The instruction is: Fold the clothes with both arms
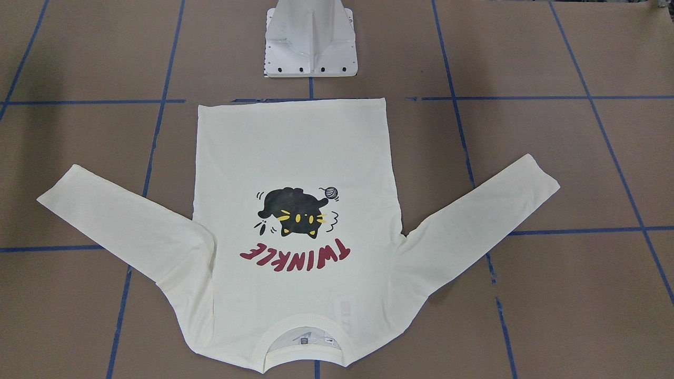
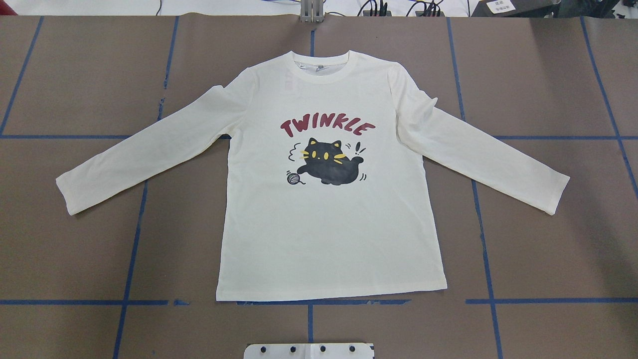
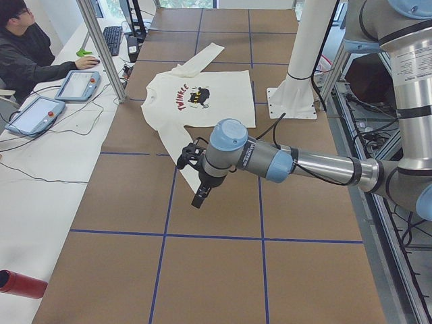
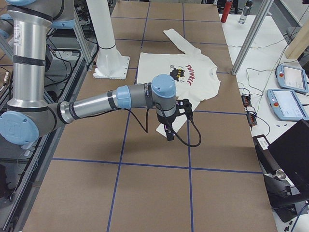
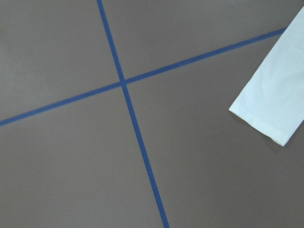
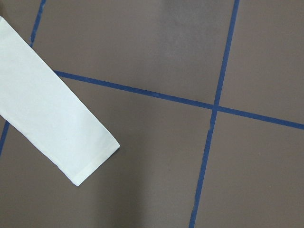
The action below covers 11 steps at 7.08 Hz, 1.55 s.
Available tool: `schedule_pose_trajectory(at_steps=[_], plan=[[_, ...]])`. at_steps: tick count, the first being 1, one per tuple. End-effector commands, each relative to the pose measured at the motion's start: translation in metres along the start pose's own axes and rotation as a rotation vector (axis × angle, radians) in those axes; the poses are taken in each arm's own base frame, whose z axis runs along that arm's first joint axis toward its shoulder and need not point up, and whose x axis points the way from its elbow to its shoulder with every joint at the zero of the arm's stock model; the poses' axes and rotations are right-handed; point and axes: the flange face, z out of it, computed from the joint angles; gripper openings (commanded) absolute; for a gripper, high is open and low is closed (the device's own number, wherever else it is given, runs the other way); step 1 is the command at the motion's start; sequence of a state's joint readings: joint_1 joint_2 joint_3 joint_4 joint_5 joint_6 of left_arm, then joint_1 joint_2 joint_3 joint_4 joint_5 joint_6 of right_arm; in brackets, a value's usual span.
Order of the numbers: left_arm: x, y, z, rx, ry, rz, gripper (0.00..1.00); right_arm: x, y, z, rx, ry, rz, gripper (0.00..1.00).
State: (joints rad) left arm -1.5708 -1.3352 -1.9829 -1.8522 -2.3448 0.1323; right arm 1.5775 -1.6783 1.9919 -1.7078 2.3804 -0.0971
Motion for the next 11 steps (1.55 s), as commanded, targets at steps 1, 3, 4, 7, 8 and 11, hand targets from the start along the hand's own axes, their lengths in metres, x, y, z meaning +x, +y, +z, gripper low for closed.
schedule_pose_trajectory(at_steps=[1, 3, 4, 7, 8, 11], plan=[[0.002, -0.023, -0.005, 0.127, -0.009, 0.114, 1.0, -0.003, -0.002, -0.003, 0.033, -0.034, -0.015, 1.0], [0.004, -0.024, -0.009, 0.149, -0.006, 0.046, 1.0, -0.023, -0.01, -0.003, 0.118, -0.088, 0.052, 1.0], [0.006, -0.024, -0.01, 0.158, -0.008, 0.054, 1.0, -0.028, 0.004, 0.026, 0.142, -0.099, 0.088, 1.0], [0.007, -0.022, -0.011, 0.16, -0.008, 0.057, 1.0, -0.067, 0.022, 0.139, 0.281, -0.089, 0.217, 0.91], [0.008, -0.023, -0.012, 0.161, -0.008, 0.058, 1.0, -0.076, 0.03, 0.184, 0.306, -0.11, 0.24, 0.8], [0.008, -0.023, -0.013, 0.163, -0.009, 0.062, 1.0, -0.073, 0.027, 0.258, 0.311, -0.106, 0.189, 0.66]])
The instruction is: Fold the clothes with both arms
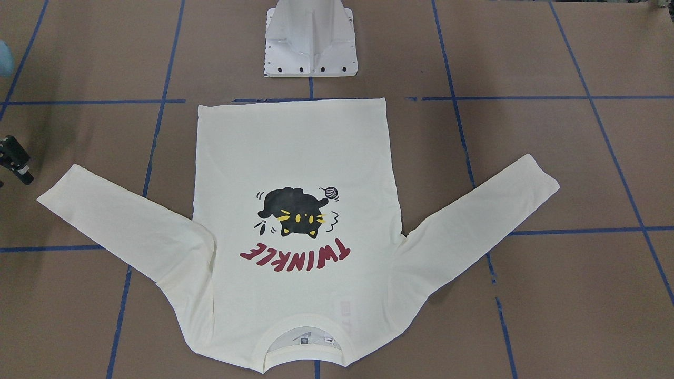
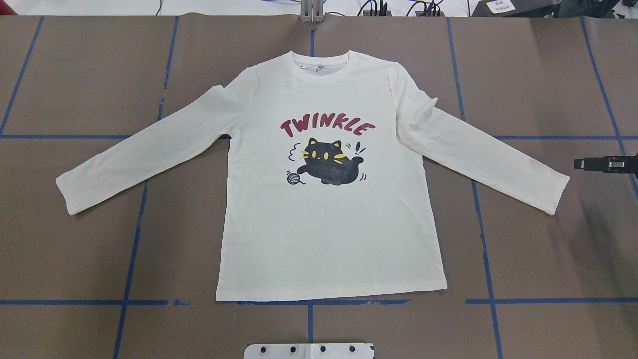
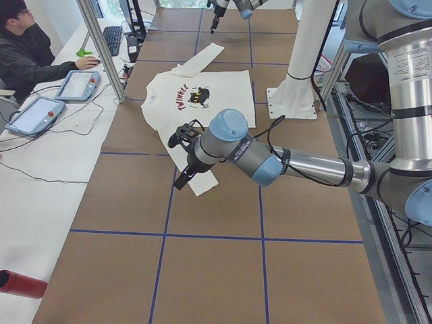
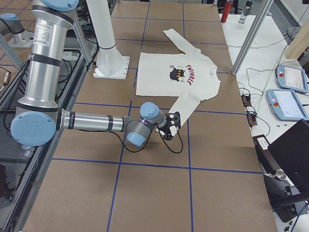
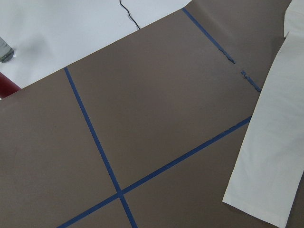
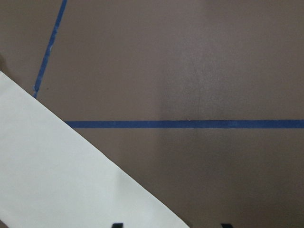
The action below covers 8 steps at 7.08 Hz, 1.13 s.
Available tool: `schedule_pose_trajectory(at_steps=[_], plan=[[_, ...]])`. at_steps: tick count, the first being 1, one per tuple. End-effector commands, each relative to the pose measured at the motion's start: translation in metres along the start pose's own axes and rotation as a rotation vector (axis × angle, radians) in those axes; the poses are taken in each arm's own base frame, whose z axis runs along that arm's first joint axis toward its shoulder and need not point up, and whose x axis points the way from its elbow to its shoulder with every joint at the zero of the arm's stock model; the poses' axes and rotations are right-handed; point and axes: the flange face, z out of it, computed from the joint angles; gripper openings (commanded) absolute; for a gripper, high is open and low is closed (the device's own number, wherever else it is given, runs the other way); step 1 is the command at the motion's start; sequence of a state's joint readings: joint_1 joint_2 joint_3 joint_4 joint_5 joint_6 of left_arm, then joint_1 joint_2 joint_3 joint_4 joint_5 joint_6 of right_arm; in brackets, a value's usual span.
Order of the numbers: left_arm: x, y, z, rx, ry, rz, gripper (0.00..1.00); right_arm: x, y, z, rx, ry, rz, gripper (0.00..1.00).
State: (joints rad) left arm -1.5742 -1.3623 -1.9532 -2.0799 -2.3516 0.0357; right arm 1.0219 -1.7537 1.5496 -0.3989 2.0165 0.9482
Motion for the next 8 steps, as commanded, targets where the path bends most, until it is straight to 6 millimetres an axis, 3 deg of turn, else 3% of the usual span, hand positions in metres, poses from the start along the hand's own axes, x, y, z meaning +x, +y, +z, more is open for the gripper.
schedule_pose_trajectory(at_steps=[1, 5, 8], plan=[[0.0, 0.0, 0.0, 0.0, -0.001, 0.002, 1.0, -0.002, -0.001, 0.044, -0.01, 0.005, -0.015, 0.66], [0.0, 0.0, -0.001, 0.001, -0.001, 0.003, 1.0, 0.007, 0.019, 0.051, -0.051, 0.023, -0.014, 0.51], [-0.001, 0.001, 0.0, -0.001, -0.001, 0.001, 1.0, 0.012, 0.024, 0.05, -0.061, 0.03, -0.012, 0.49]])
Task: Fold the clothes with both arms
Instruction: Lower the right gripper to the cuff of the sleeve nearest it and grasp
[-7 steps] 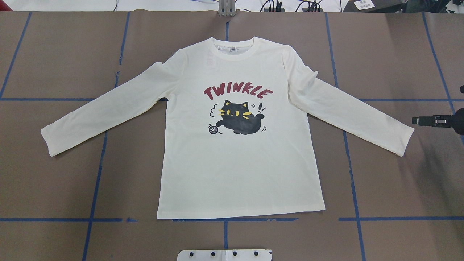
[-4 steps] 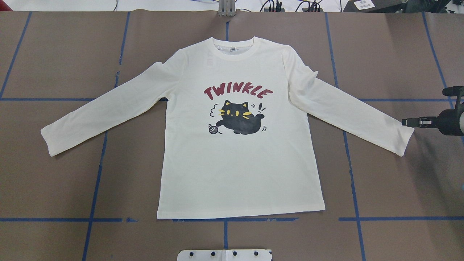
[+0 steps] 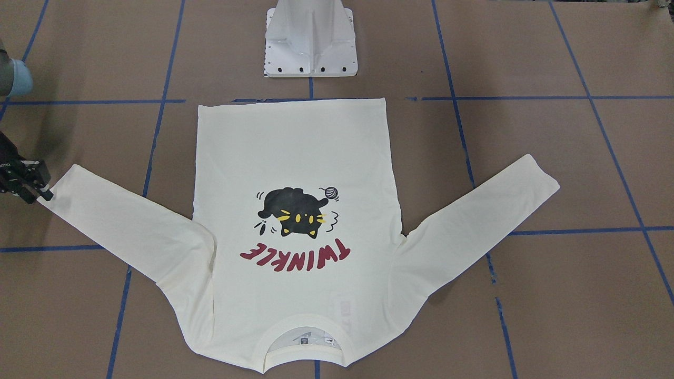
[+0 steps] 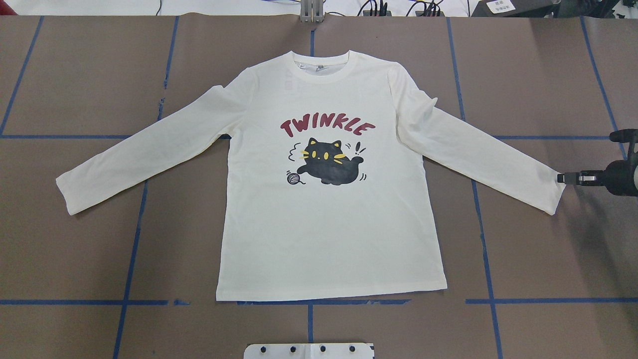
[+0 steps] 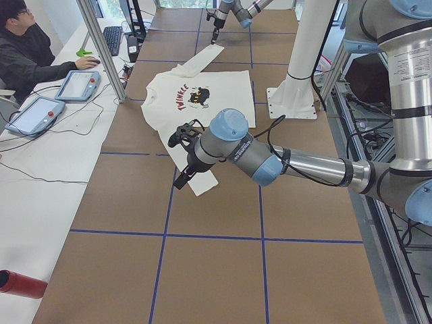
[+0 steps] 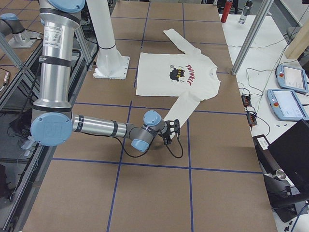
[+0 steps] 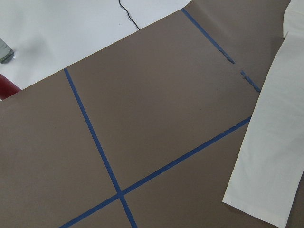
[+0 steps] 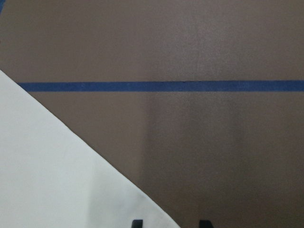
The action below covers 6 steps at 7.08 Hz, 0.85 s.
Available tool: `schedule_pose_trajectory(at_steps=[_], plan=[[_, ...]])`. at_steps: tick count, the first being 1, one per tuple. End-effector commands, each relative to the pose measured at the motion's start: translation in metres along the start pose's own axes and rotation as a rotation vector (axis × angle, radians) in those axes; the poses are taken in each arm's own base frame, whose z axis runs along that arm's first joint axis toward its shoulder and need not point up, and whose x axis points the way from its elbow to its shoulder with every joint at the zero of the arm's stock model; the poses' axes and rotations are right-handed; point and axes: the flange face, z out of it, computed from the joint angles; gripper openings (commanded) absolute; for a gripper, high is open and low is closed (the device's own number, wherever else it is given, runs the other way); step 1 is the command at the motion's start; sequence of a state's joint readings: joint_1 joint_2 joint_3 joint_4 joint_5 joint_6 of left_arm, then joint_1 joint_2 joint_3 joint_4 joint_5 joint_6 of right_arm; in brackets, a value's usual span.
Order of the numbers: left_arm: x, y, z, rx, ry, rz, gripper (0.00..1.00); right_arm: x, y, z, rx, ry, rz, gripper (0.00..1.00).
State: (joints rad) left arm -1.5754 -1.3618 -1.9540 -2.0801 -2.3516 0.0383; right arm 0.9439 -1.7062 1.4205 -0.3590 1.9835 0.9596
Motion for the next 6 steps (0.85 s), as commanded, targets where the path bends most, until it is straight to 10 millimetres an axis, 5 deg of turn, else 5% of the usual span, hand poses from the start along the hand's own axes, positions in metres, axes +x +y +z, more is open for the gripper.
schedule_pose_trajectory(at_steps=[1, 2, 4, 6], plan=[[0.0, 0.0, 0.0, -0.001, 0.0, 0.001, 1.0, -0.003, 0.0, 0.0, -0.001, -0.005, -0.005, 0.13], [0.0, 0.001, 0.0, -0.002, 0.0, 0.001, 1.0, -0.008, -0.003, 0.0, 0.002, -0.013, -0.009, 0.0], [-0.001, 0.001, 0.001, -0.003, 0.0, 0.0, 1.0, -0.019, -0.008, -0.004, 0.01, -0.035, -0.022, 0.0], [-0.001, 0.001, 0.001, -0.002, 0.0, 0.001, 1.0, -0.074, -0.031, -0.034, 0.009, -0.042, -0.02, 0.0]])
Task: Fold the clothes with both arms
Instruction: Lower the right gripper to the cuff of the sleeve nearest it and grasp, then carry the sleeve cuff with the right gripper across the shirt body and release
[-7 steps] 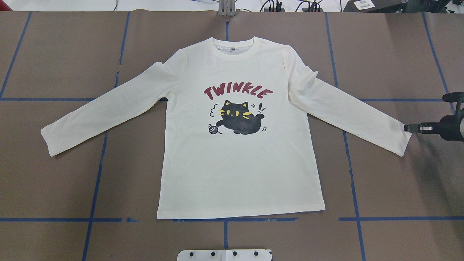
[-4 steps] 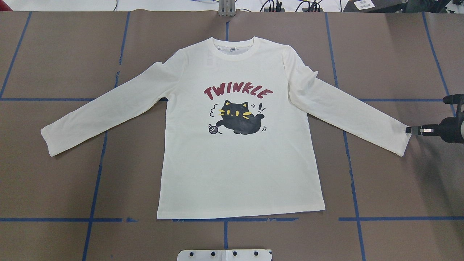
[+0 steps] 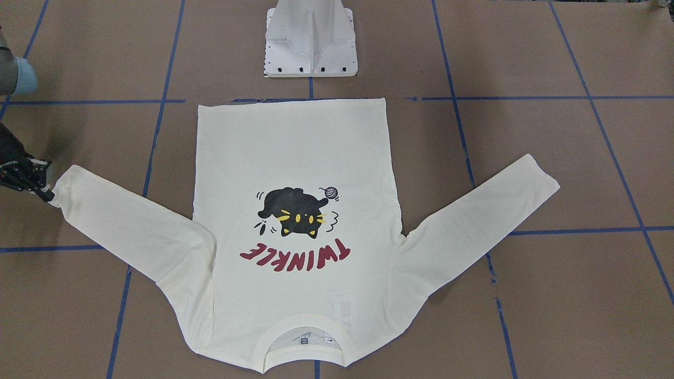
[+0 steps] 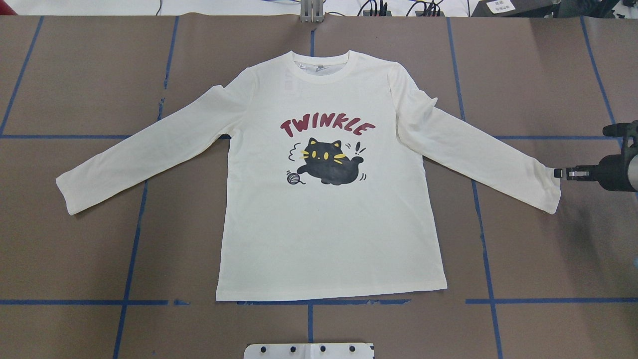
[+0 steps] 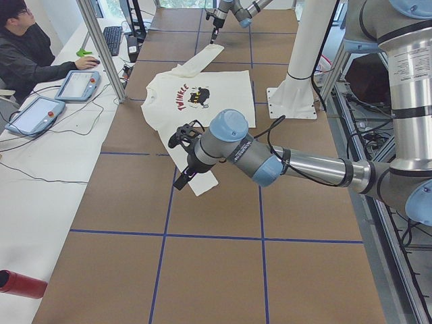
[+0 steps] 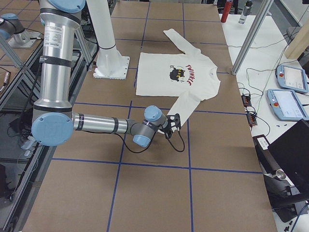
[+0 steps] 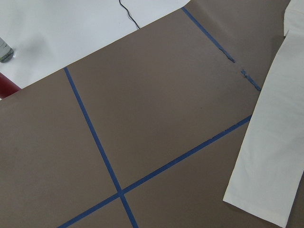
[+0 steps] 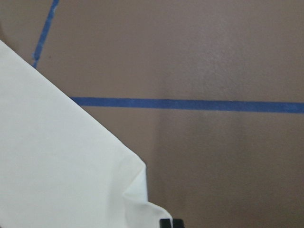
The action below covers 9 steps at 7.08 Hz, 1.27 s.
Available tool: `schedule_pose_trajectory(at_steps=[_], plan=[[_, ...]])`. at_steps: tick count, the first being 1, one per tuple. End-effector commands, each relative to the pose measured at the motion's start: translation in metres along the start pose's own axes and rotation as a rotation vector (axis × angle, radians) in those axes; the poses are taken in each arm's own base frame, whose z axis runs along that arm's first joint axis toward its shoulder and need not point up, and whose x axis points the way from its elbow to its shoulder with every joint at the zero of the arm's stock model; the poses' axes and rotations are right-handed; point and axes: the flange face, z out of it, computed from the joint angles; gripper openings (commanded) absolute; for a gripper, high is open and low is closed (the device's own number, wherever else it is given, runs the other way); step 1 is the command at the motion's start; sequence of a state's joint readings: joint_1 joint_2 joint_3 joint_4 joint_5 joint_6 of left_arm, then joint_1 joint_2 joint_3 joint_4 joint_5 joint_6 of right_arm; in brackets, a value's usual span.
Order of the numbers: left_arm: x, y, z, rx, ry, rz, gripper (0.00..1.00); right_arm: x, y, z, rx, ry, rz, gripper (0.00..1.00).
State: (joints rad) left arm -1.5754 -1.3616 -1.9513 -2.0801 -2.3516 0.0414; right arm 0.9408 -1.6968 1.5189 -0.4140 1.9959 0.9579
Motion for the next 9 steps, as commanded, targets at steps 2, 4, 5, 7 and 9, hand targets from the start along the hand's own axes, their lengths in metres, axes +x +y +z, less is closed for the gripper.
schedule_pose_trajectory(at_steps=[2, 4, 5, 7, 9], plan=[[0.0, 0.0, 0.0, 0.0, 0.0, -0.001, 1.0, -0.112, -0.044, -0.062, -0.036, 0.05, 0.03, 0.0], [0.0, 0.0, 0.0, -0.001, 0.0, -0.004, 1.0, -0.218, -0.107, -0.082, -0.039, 0.059, 0.089, 0.0], [0.0, 0.0, 0.0, 0.0, 0.002, -0.004, 1.0, -0.293, -0.145, -0.085, -0.055, 0.077, 0.134, 0.0], [0.0, 0.0, 0.0, -0.001, 0.002, -0.007, 1.0, -0.416, -0.199, -0.119, -0.059, 0.124, 0.135, 0.0], [-0.001, 0.0, 0.001, -0.002, 0.0, -0.012, 1.0, -0.527, -0.227, -0.106, 0.012, 0.106, 0.061, 0.0]])
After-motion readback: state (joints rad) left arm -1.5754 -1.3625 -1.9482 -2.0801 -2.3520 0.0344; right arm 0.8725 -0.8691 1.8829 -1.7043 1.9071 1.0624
